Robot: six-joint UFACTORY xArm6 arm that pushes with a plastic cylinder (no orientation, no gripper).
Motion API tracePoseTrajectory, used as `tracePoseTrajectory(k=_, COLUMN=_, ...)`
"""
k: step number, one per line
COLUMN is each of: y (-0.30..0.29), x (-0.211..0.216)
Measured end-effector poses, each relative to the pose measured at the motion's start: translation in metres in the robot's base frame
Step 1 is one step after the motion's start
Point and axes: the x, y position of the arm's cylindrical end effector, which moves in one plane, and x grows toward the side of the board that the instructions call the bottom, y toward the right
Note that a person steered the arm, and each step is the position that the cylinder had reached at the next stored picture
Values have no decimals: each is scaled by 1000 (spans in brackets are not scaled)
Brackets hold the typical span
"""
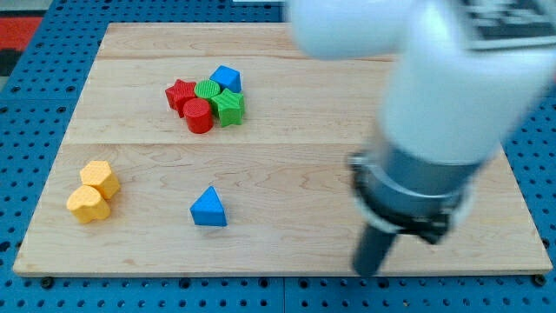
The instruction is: Push the blue triangle to the left of the red circle
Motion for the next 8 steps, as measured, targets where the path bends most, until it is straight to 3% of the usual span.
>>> tracePoseTrajectory(k=1, y=-82, x=-6)
tracePoseTrajectory(k=3, y=-156, x=-60)
tracePoseTrajectory(k=4, y=-167, x=-95)
tracePoseTrajectory(k=6, y=-136, x=-122)
tracePoseTrajectory(k=8, y=-223, x=-153)
